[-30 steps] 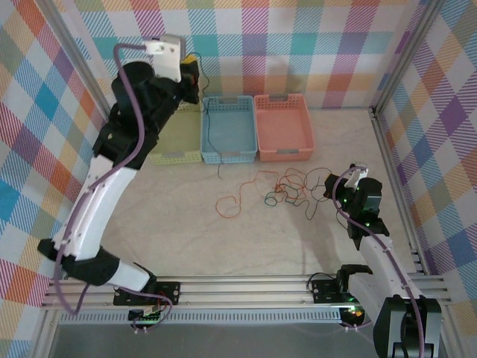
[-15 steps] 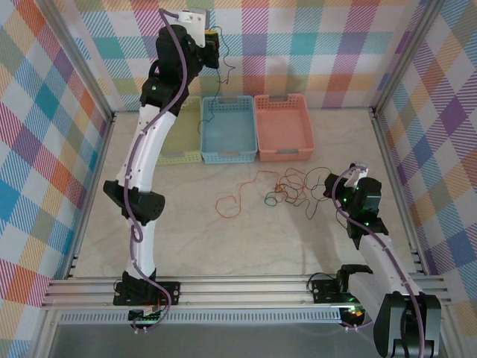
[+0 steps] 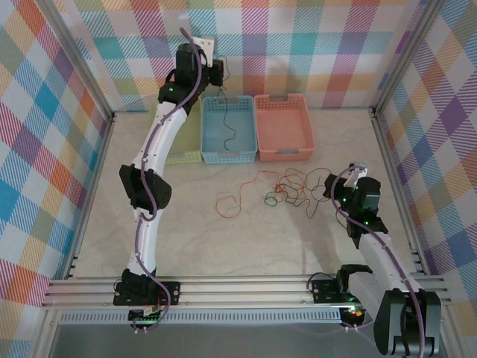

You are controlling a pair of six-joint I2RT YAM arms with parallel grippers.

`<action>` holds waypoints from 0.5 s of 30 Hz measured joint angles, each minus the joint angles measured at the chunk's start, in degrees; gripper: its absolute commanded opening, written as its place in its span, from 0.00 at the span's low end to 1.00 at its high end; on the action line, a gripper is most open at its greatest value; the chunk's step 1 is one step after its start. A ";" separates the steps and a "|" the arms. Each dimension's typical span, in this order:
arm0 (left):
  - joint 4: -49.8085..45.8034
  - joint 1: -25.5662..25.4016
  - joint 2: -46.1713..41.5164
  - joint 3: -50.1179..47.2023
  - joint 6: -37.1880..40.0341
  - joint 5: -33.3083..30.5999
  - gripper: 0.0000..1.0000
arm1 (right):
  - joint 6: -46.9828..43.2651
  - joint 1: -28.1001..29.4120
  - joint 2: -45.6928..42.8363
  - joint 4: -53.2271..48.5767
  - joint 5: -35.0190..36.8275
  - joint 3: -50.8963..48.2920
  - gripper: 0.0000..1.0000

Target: Untangle the cables

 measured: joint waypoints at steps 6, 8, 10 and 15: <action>-0.96 0.00 3.45 -4.92 -2.71 1.95 0.09 | -0.15 0.00 0.17 0.02 0.02 0.00 0.00; -2.25 0.00 4.68 -5.09 -3.28 2.36 0.21 | -0.15 0.00 0.17 0.00 0.02 0.00 0.00; -3.69 0.00 5.44 -5.27 -4.00 2.84 0.34 | -0.15 0.00 0.15 0.00 0.04 0.00 0.00; -7.45 0.00 5.86 -5.22 -6.01 3.13 0.53 | -0.15 0.00 0.15 0.00 0.22 0.00 0.00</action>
